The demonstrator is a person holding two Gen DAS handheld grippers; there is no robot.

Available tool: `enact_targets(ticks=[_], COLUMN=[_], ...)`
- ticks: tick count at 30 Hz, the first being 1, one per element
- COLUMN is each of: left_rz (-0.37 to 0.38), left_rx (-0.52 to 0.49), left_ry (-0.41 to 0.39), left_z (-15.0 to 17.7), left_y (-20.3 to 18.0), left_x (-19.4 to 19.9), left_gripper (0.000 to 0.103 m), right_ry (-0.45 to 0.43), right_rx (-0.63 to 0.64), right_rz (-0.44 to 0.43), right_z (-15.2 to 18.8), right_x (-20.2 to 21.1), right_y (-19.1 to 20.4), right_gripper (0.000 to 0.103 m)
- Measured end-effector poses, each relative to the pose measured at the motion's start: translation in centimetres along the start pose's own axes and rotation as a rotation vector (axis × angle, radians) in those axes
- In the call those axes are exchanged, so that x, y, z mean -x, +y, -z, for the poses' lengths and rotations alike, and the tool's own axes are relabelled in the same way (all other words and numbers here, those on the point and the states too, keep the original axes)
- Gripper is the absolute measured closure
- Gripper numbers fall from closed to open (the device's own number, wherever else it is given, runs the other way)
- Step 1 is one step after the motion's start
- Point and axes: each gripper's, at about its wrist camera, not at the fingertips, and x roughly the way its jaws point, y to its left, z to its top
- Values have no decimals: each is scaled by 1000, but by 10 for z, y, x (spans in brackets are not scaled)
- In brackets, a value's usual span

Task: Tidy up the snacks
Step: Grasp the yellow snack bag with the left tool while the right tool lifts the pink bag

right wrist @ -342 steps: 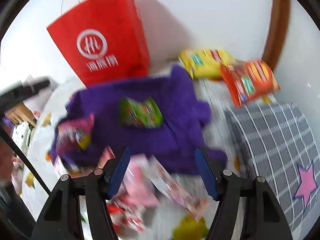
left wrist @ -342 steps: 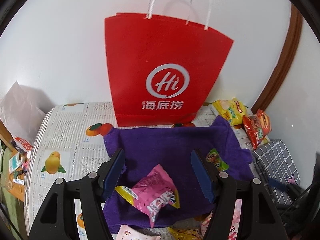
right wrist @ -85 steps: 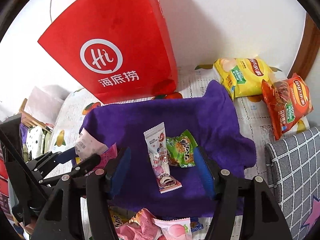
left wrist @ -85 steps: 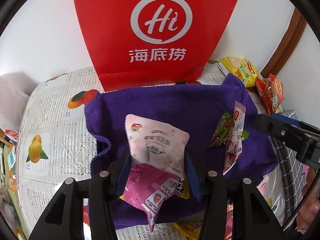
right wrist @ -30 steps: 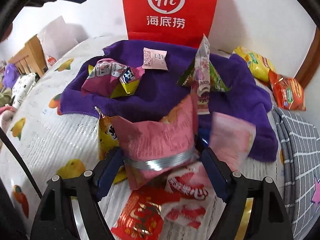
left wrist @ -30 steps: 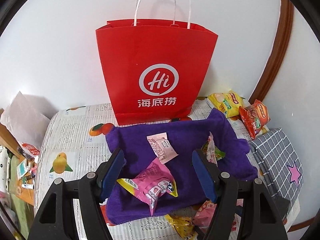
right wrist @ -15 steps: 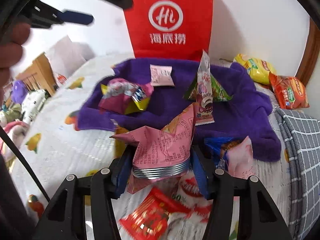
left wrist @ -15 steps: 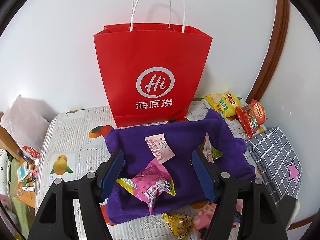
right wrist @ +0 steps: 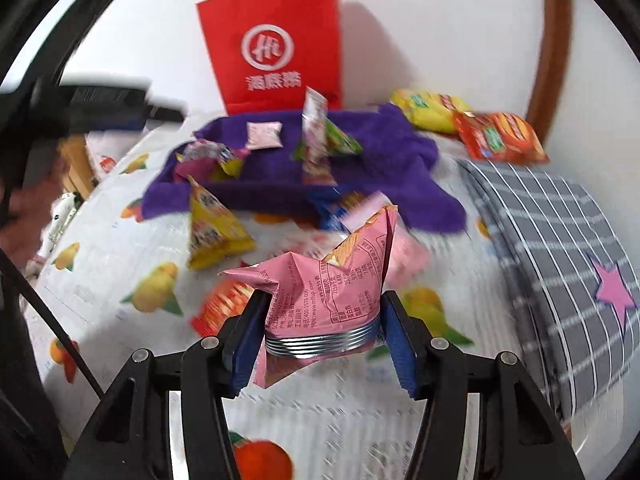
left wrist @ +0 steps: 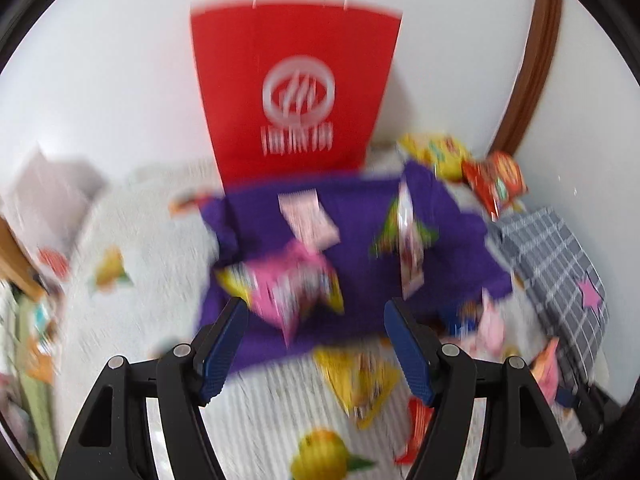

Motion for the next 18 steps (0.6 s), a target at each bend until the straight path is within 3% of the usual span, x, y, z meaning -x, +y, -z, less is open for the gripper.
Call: enact_targets(ticks=[4, 8, 9, 13, 18], left_rz=[51, 87, 89, 68, 35], left_rx=[72, 76, 70, 28, 48], left_ry=[103, 130, 134, 156, 156], left_z=[37, 52, 53, 56, 57], left_y=[10, 5, 2, -11, -17], left_x=[-31, -42, -45, -62, -77], left_gripper=[34, 34, 29, 27, 27], right_ry=[29, 46, 36, 29, 29], right_rx=[-26, -49, -51, -46, -46], right_rz=[6, 18, 20, 25, 15], right_z=[15, 25, 26, 24, 24], right_x=[-11, -24, -24, -27, -32], right_y=[-10, -13, -14, -12, -15], right_gripper=[46, 46, 46, 45, 45])
